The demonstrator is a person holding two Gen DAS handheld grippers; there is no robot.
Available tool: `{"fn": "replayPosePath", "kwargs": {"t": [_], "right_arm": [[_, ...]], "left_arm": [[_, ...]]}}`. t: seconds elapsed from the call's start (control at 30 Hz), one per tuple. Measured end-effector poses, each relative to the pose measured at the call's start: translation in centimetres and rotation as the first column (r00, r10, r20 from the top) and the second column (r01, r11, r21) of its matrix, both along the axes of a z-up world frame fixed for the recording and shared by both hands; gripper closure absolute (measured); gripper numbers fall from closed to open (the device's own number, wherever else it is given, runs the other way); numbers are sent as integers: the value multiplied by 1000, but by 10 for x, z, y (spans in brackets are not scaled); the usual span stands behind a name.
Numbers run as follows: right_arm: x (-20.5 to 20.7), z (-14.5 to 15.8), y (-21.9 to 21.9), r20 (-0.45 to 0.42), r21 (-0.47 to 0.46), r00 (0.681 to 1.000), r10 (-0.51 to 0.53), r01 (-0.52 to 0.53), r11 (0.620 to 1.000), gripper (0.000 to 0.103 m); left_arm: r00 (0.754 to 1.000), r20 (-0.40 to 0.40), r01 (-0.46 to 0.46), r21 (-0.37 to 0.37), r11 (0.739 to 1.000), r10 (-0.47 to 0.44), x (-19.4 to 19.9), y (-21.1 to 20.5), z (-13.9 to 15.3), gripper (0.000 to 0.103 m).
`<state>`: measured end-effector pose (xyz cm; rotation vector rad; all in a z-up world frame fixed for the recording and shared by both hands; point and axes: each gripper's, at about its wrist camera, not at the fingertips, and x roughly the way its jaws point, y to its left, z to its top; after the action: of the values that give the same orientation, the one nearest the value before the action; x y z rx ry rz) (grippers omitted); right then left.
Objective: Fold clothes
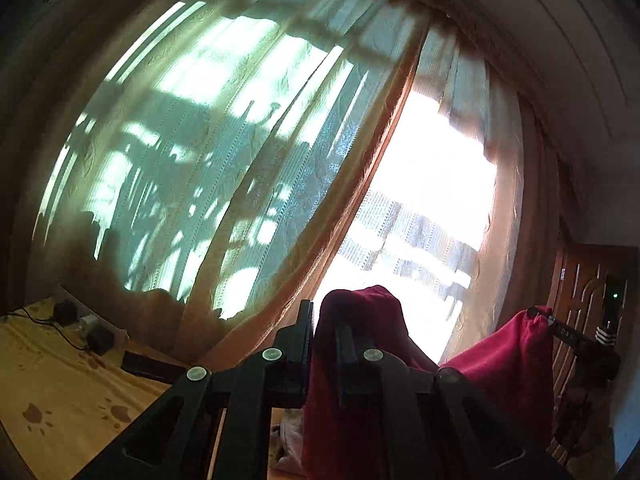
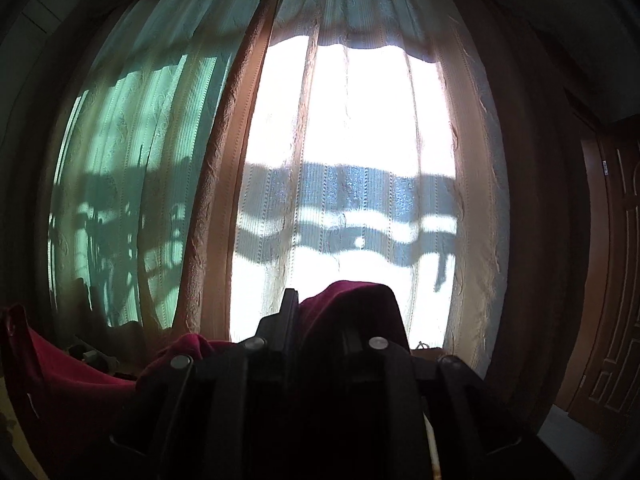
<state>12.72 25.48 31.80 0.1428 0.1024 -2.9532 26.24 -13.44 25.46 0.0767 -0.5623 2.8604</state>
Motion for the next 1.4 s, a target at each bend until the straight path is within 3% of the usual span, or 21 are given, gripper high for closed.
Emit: {"fn": "replayPosePath", "kwargs": {"t": [0.07, 0.17, 0.23, 0.27, 0.4, 0.43, 0.47, 0.57, 0.63, 0.73, 0.83, 1.0, 1.07, 1.13, 1.3, 1.4], "right_arm": [[-23, -42, 14, 164, -26, 985, 51, -47, 999, 37], [-54, -113, 43, 381, -105, 921, 86, -49, 993, 31], [-73, -160, 61, 527, -167, 837, 149, -70, 983, 25], [-75, -178, 67, 564, -180, 810, 161, -70, 981, 24], [-61, -224, 83, 612, -118, 781, 123, -63, 991, 24], [-52, -230, 82, 596, -84, 797, 103, -65, 994, 24], [-36, -229, 77, 544, -29, 836, 75, -70, 997, 24], [-3, -234, 37, 409, 158, 911, 51, -126, 979, 24], [17, -238, 7, 319, 287, 946, 57, -154, 946, 24], [47, -245, -37, 182, 473, 979, 89, -167, 865, 24], [64, -255, -75, 118, 592, 982, 147, -188, 784, 24], [63, -275, -119, 183, 635, 950, 255, -312, 707, 24], [59, -280, -131, 221, 635, 934, 280, -356, 686, 24], [49, -275, -136, 277, 592, 917, 286, -397, 701, 24], [-6, -221, -119, 319, 430, 922, 219, -347, 833, 22], [-54, -200, -119, 379, 335, 897, 228, -363, 870, 22]], "left_arm": [[1000, 19, 12, -25, 1000, -12, -14, 9, -10, 93], [997, 74, 19, -81, 997, -13, -54, 19, -30, 93], [993, 115, 28, -117, 993, -14, -69, 35, -40, 93], [991, 135, 27, -133, 991, -8, -71, 40, -43, 93], [987, 145, -36, -189, 981, 65, -83, 50, -48, 93], [988, 136, -45, -195, 980, 72, -83, 50, -44, 93], [989, 128, -50, -198, 979, 76, -83, 50, -38, 93], [976, 204, -31, -214, 976, 76, -89, 44, -53, 93], [963, 259, -16, -224, 974, 75, -94, 39, -65, 93], [938, 339, 7, -238, 971, 76, -100, 32, -83, 92], [905, 418, 31, -249, 968, 78, -107, 25, -100, 92], [778, 626, 88, -180, 980, 45, -141, 9, -179, 92], [766, 642, 100, -173, 980, 35, -150, 11, -191, 92], [757, 653, 112, -168, 979, 26, -158, 14, -202, 92], [758, 652, 120, -129, 984, -7, -173, 18, -209, 92], [761, 648, 107, -97, 990, -18, -180, 14, -213, 92]]}}
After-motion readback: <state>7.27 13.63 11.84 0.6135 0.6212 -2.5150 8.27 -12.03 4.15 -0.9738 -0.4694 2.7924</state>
